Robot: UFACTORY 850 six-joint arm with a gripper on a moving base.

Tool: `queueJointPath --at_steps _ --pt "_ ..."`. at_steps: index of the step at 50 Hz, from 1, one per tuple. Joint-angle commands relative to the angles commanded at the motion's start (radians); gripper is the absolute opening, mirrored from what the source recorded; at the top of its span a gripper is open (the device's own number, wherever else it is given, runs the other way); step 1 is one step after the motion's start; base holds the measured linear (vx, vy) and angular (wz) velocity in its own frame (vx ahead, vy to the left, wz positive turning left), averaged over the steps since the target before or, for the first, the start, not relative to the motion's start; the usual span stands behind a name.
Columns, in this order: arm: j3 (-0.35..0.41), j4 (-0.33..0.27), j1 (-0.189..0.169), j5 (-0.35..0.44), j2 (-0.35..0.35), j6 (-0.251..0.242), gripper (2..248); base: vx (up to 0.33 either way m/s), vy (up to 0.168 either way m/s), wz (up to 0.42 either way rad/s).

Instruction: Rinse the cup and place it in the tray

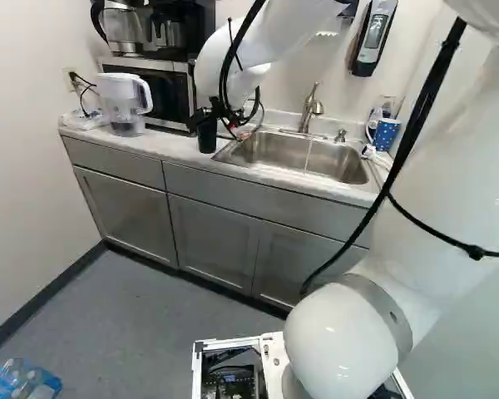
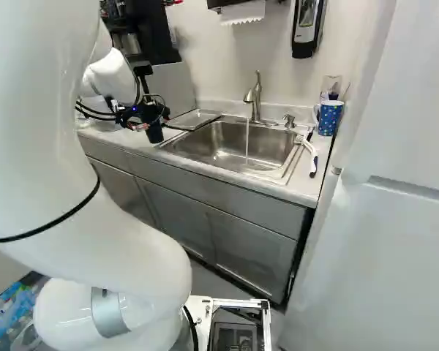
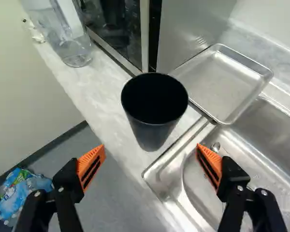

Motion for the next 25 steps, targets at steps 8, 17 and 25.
queueJointPath --at_steps 8,17,25 --pt "-0.014 0.000 0.013 0.042 -0.032 0.000 247 0.000 0.000 0.000" --pt "-0.014 0.000 0.017 0.078 -0.053 0.000 247 0.000 0.000 0.000" --pt "-0.012 0.000 0.017 0.109 -0.068 0.000 247 0.000 0.000 0.000"
